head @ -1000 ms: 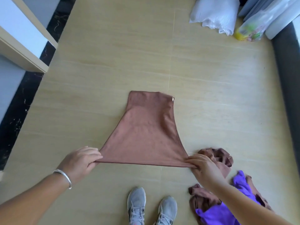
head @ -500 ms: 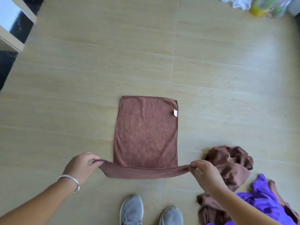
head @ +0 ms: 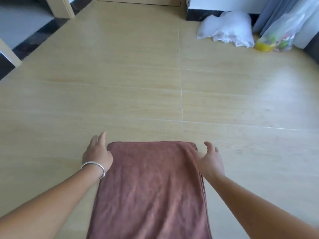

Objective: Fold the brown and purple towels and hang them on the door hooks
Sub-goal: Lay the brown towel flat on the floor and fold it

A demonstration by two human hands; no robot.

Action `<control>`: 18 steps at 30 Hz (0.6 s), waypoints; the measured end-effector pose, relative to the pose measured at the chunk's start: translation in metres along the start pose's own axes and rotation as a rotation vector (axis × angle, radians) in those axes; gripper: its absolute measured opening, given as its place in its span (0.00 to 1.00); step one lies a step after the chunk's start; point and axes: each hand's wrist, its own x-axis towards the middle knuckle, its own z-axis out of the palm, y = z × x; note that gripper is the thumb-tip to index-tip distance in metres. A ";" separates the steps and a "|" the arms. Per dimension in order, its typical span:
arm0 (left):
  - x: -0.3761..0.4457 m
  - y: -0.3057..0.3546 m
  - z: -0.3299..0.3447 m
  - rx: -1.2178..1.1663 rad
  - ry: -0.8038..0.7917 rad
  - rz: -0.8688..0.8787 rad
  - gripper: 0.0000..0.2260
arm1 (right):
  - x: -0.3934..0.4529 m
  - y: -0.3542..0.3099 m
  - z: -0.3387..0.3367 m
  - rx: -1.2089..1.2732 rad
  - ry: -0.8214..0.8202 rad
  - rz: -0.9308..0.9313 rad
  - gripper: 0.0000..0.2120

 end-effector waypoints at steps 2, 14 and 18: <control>-0.039 -0.007 0.036 0.163 0.008 0.216 0.32 | -0.025 0.019 0.018 -0.261 -0.026 -0.225 0.30; -0.101 -0.037 0.075 0.409 -0.156 0.566 0.31 | -0.057 0.064 0.061 -0.810 -0.186 -0.777 0.33; -0.053 -0.022 0.059 0.456 -0.159 0.391 0.36 | -0.029 0.035 0.058 -0.841 -0.157 -0.608 0.35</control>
